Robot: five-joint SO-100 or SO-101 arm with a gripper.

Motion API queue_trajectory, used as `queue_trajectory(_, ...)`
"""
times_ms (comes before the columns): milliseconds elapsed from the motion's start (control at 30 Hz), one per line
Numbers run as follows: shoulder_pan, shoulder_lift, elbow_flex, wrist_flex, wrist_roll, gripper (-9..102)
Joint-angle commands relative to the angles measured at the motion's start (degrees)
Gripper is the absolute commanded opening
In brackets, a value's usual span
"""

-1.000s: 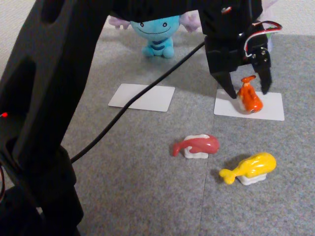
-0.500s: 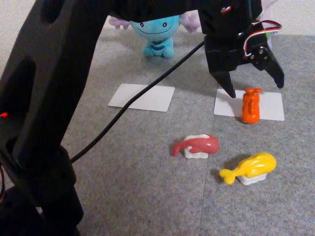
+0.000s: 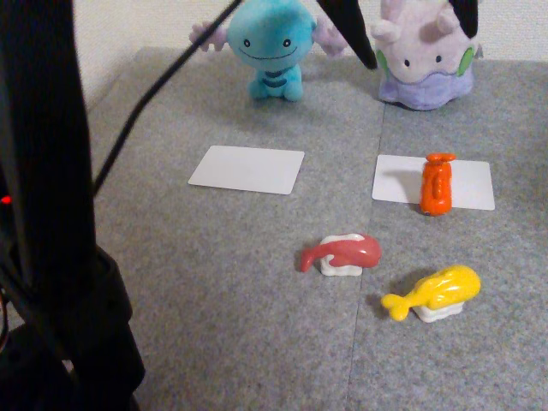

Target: Wooper wants to eat egg sudhi, and Goomy wants to eat shrimp sushi

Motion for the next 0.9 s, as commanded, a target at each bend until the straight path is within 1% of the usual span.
queue_trajectory(0,3.9,6.2,-1.3,2.6,-0.4,32)
queue_trajectory(233,14.2,6.8,0.7,2.6,-1.3,32)
queue_trajectory(533,20.3,1.5,20.9,1.4,-0.9,32)
queue_trajectory(600,20.6,1.5,24.5,-1.7,-0.1,32)
queue_trajectory(733,20.7,1.4,30.1,-10.7,3.1,32)
queue_trajectory(867,21.4,0.7,33.6,-18.6,8.0,32)
